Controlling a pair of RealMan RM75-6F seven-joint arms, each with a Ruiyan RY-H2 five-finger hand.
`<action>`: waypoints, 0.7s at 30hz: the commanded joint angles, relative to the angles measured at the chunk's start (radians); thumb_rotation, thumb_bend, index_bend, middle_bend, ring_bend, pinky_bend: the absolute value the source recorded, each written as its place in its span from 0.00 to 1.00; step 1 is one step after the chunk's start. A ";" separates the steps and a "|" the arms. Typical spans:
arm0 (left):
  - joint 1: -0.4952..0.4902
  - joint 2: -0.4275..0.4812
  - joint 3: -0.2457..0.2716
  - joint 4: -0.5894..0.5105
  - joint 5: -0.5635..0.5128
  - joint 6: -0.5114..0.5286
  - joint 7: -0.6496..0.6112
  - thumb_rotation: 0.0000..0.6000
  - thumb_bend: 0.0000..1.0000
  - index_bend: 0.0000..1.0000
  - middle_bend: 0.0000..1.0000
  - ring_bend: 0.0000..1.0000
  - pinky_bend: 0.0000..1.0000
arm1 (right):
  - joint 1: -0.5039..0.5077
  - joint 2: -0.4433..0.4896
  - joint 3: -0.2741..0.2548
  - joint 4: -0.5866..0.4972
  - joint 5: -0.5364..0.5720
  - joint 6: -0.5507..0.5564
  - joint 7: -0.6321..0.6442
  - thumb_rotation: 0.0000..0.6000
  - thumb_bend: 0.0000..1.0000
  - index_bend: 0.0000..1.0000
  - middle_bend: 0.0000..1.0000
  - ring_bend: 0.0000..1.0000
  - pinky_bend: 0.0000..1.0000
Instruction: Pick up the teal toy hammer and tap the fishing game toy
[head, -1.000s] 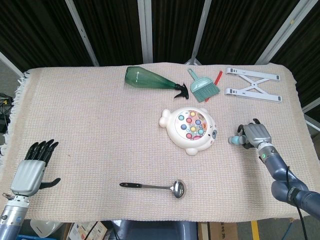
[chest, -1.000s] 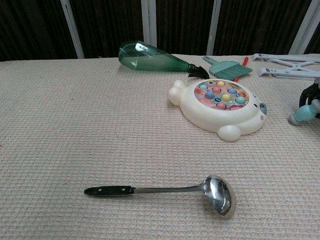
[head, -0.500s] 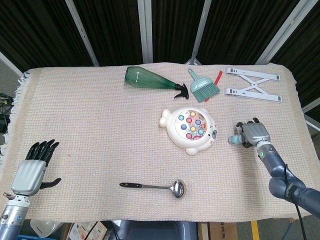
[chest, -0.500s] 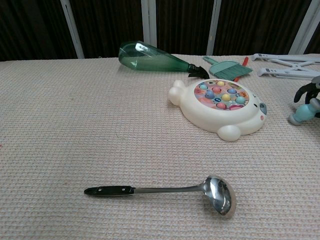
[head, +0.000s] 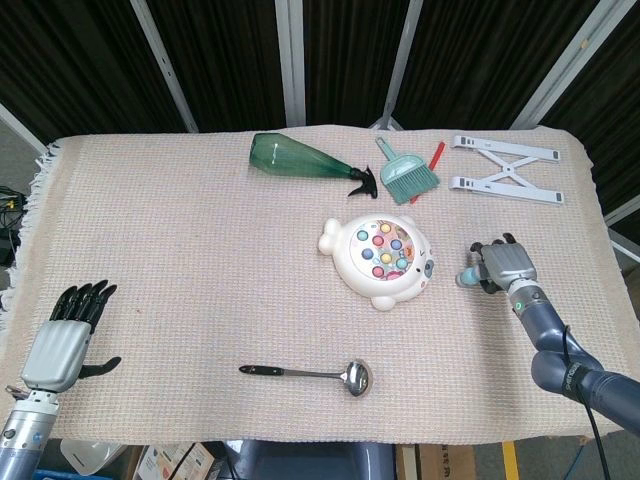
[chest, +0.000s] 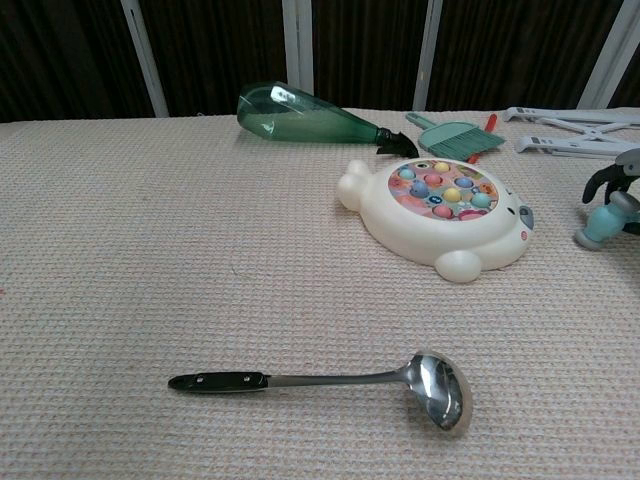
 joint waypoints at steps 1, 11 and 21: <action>0.000 0.000 0.000 0.001 0.001 0.000 -0.001 1.00 0.11 0.00 0.00 0.00 0.00 | 0.001 0.000 -0.001 -0.003 0.005 0.005 -0.004 1.00 0.44 0.21 0.32 0.18 0.00; 0.003 -0.001 0.000 0.008 0.005 0.007 -0.013 1.00 0.11 0.00 0.00 0.00 0.00 | -0.036 0.021 0.013 -0.061 -0.018 0.071 0.041 1.00 0.44 0.00 0.01 0.00 0.00; 0.008 0.001 -0.002 0.013 0.018 0.024 -0.030 1.00 0.11 0.00 0.00 0.00 0.00 | -0.175 0.075 0.051 -0.199 -0.201 0.289 0.227 1.00 0.44 0.00 0.00 0.00 0.00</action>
